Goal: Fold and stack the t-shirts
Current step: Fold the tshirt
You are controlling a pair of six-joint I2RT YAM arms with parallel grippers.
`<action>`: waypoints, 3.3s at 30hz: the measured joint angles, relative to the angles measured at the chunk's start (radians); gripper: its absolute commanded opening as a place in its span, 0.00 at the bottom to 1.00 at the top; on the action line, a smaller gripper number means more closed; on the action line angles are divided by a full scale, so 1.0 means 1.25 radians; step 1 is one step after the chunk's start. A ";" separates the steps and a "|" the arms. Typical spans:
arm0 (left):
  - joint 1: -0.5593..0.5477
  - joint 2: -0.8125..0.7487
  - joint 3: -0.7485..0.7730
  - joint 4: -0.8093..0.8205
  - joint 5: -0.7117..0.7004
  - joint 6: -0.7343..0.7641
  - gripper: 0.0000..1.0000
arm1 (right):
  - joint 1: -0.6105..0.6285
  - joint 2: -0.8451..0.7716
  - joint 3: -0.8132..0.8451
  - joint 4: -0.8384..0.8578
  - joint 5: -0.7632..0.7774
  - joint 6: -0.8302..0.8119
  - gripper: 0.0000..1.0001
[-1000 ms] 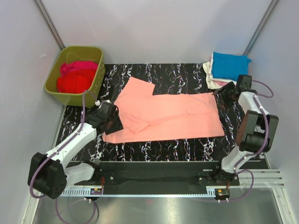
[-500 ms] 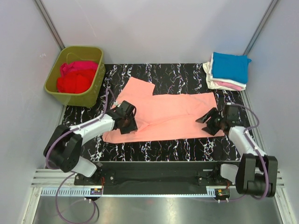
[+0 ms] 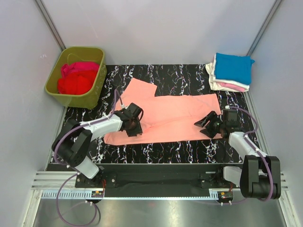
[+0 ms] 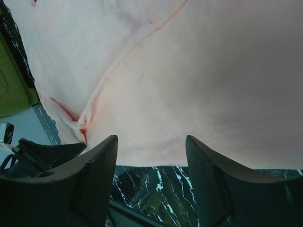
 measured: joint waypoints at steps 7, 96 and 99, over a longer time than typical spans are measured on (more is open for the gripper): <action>-0.005 0.031 0.030 -0.013 -0.008 0.002 0.09 | 0.000 0.023 -0.006 0.026 0.000 -0.001 0.65; 0.284 0.126 0.540 -0.189 0.036 0.346 0.75 | 0.094 -0.017 0.111 -0.222 -0.024 0.002 0.87; 0.325 0.287 0.705 -0.169 0.077 0.380 0.75 | 0.146 0.016 0.018 -0.104 -0.064 0.005 0.88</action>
